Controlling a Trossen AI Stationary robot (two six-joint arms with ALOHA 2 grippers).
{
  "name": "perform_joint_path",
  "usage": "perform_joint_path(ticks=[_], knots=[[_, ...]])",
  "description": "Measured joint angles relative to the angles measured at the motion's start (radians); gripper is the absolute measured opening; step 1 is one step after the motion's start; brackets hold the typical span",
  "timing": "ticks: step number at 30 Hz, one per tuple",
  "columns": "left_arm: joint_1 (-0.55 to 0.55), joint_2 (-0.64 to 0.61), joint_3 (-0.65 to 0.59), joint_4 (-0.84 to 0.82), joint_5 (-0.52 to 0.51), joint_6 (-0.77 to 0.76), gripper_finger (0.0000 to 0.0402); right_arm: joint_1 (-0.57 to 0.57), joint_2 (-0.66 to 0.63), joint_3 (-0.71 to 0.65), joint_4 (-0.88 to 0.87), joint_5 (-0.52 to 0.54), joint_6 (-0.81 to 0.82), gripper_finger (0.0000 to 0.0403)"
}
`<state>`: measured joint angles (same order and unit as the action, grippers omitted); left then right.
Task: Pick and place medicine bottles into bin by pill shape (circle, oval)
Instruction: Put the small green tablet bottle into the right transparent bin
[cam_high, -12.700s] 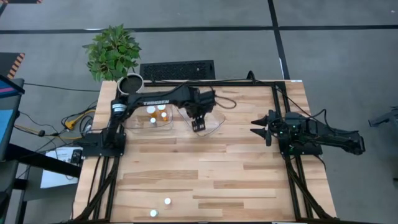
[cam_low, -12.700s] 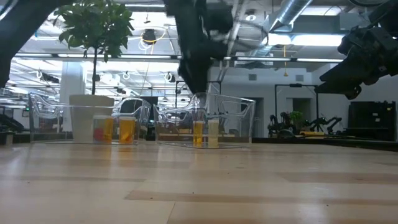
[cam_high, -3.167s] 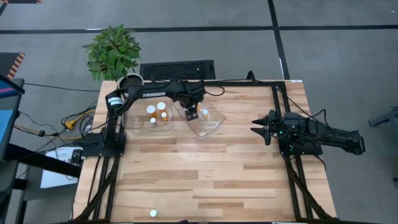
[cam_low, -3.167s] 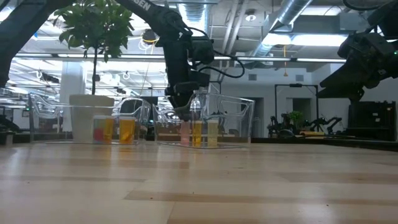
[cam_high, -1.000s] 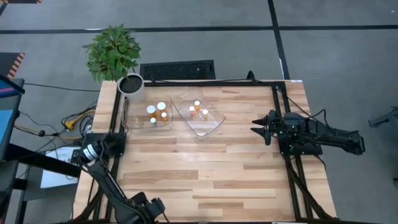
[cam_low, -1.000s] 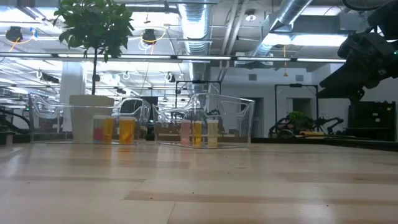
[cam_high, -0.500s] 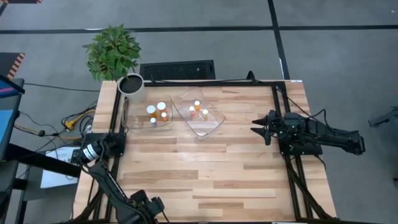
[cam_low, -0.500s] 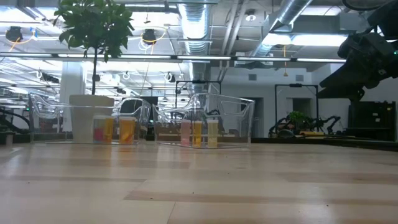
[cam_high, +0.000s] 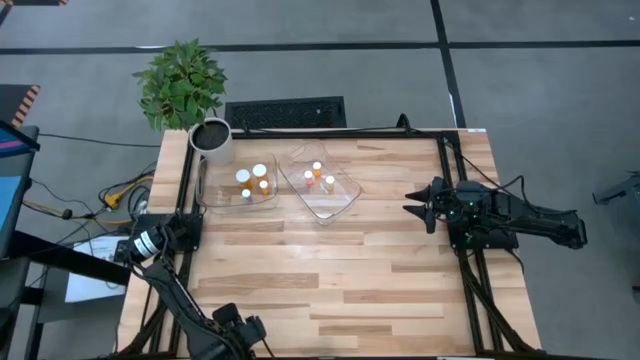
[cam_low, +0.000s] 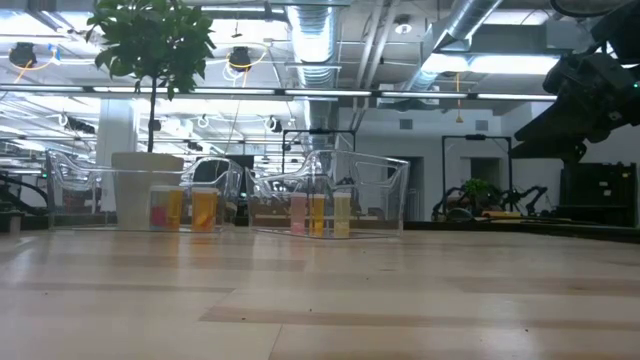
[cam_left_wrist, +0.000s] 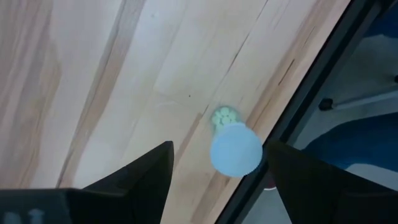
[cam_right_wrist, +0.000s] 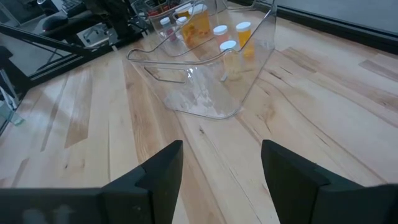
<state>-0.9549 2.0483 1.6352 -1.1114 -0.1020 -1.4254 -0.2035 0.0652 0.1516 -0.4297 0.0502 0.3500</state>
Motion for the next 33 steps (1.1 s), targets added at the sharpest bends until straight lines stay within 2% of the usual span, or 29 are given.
perform_joint_path(ticks=[9, 20, 33], knots=[[0.000, 0.000, 0.000, 0.000, 0.000, -0.001, 0.0246, 0.000, 0.000, 0.000, 0.000, 0.000, 0.000, 0.0225], [0.002, 0.000, 0.000, 0.000, 0.000, -0.002, 0.0183, 0.000, 0.000, 0.000, -0.002, 0.000, 0.000, 0.0225], [0.027, 0.000, 0.001, -0.005, 0.014, -0.008, 0.0138, 0.000, 0.000, 0.000, -0.003, 0.000, 0.000, 0.0225]])
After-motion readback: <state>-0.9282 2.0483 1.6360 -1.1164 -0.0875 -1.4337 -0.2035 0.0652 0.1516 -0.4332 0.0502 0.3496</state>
